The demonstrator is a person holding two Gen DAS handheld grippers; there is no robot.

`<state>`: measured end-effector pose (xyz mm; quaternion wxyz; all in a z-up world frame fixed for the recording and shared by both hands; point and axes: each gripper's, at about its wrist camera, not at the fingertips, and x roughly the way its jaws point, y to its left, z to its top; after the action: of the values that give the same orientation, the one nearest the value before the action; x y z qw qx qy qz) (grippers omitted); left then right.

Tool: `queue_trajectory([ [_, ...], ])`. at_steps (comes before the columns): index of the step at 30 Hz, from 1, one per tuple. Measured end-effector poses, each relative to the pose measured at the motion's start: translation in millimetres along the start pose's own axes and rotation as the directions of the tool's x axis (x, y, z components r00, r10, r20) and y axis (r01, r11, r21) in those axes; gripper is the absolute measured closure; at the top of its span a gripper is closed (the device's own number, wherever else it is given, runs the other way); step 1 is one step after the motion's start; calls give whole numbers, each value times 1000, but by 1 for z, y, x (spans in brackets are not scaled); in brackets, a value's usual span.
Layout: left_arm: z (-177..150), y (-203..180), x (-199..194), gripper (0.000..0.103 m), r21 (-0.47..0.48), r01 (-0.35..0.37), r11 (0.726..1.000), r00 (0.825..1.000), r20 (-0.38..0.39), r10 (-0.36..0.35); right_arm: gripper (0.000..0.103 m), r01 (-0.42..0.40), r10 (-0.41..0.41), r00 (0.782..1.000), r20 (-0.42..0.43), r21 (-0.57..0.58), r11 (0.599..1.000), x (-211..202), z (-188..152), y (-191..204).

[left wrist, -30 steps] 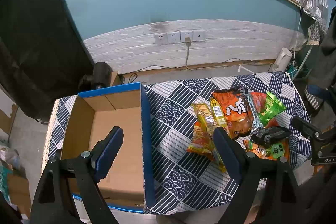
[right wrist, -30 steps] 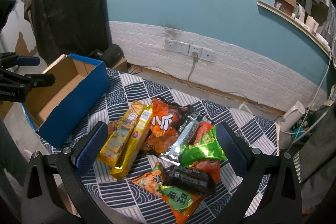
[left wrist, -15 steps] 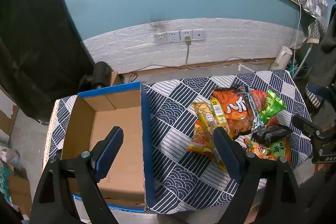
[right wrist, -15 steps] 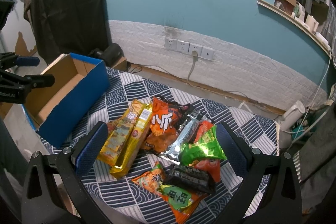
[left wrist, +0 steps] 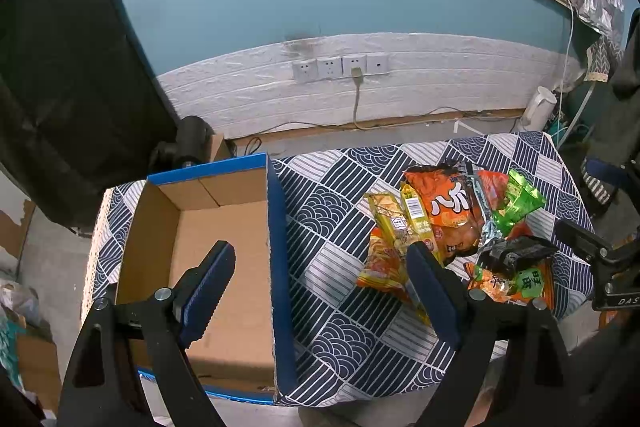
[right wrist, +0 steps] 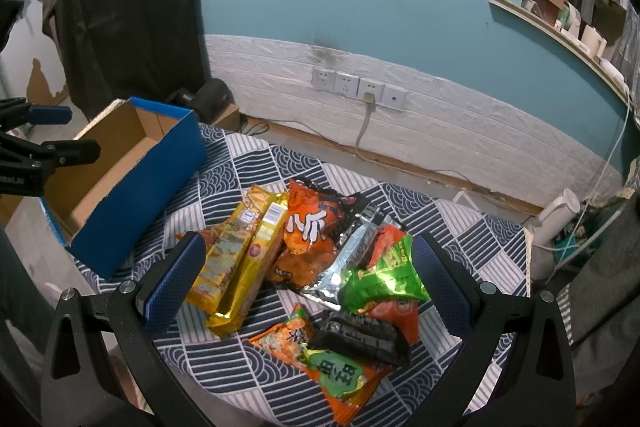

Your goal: Organize snacks

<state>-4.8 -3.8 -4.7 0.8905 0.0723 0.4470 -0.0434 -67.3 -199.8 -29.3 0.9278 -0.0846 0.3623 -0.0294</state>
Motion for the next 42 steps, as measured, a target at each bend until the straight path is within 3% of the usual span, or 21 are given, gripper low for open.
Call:
queue_trajectory([
  [20,-2,-4,9,14,-3,10,1000,1000,-22,-10,2,25,-24,1000,-20,29,999,-1,-2,-13],
  [42,-3,-23,69,14,-10,31,999,983,-182,-32,2,115,-96,985,-140,135,984,26,-23,-60],
])
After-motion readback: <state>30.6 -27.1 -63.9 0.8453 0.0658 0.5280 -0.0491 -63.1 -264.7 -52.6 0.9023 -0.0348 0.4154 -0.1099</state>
